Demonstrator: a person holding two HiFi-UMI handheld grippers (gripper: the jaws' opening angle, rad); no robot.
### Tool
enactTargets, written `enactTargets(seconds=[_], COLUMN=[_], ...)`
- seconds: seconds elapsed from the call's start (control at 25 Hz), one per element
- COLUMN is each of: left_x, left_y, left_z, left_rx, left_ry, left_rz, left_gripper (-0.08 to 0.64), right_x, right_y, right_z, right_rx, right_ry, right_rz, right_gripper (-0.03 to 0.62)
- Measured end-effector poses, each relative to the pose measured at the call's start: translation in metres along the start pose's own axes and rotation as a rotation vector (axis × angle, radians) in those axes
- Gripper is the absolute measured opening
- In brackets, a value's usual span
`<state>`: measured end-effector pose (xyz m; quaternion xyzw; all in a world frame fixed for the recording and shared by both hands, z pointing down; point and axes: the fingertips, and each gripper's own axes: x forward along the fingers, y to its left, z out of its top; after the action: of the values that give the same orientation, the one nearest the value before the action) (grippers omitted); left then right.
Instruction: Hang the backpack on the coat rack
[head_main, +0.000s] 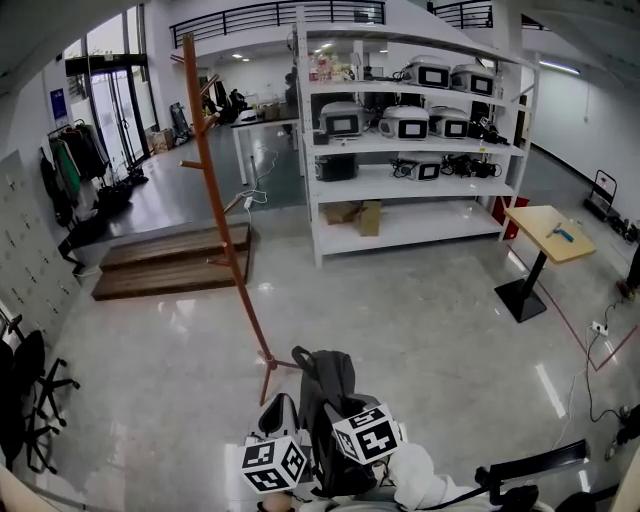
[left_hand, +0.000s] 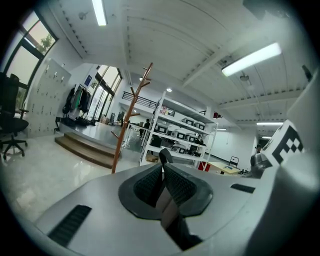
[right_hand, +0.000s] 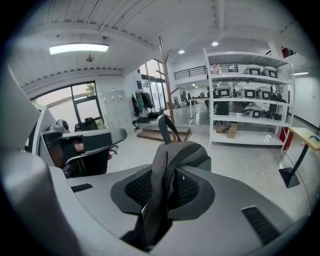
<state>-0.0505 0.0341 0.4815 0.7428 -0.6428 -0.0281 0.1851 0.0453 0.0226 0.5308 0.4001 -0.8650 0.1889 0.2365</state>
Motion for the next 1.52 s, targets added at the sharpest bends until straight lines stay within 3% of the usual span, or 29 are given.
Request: enactTargets(seconds=[0.36,0.92,1.52], left_x=[0.022,0.058,0.139], left_y=[0.017,0.053,0.085], left_z=[0.019,0.018,0.034], left_rx=[0.007,-0.001,-0.021], left_ry=[-0.013,-0.012,0.004], left_rz=[-0.002,0.035,0.067], left_gripper=[0.015,0.015,0.015], right_x=[0.022,0.071,0.142], right_y=[-0.011,-0.034,-0.074], right_z=[0.037,0.06,0.108], right_rx=[0.003,-0.011,0.0], right_ry=[-0.035,-0.033,-0.009], right_rz=[-0.01,-0.028,0.004], right_gripper=[0.086,0.086,0.086])
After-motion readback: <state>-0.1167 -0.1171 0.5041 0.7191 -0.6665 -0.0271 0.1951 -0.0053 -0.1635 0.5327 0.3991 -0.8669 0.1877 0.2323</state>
